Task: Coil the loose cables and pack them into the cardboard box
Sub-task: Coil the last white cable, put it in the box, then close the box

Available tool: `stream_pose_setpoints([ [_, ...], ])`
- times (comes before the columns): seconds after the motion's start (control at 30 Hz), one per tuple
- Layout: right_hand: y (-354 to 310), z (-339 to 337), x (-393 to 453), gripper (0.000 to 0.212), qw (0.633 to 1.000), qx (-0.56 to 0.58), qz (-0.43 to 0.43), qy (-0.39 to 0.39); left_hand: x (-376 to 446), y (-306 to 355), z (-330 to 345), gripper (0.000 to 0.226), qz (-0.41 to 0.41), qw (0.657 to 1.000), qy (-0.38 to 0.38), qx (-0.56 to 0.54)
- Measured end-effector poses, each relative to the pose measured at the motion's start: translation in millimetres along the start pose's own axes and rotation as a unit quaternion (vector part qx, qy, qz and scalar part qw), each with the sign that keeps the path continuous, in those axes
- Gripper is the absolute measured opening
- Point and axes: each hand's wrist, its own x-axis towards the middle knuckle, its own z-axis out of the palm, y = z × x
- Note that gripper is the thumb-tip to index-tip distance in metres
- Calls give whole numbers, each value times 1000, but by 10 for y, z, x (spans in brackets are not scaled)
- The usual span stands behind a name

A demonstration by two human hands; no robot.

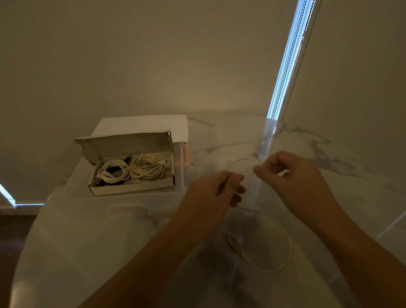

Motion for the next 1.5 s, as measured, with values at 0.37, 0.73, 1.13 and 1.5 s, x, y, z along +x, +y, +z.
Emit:
stream_pose_setpoints([
  [0.37,-269,60,-241,5,974,-101,-193,-53,6,88,-196,20,-31,993,41,-104],
  [0.73,32,-28,22,21,979,-93,-169,-66,-90,249,-34,31,-67,980,-93,-162],
  [1.13,-167,128,-107,22,979,133,-2,-153,47,268,-347,38,-55,833,-75,-545],
  [1.5,-511,26,-373,26,924,165,24,-343,42,314,-354,38,14,875,112,-472],
])
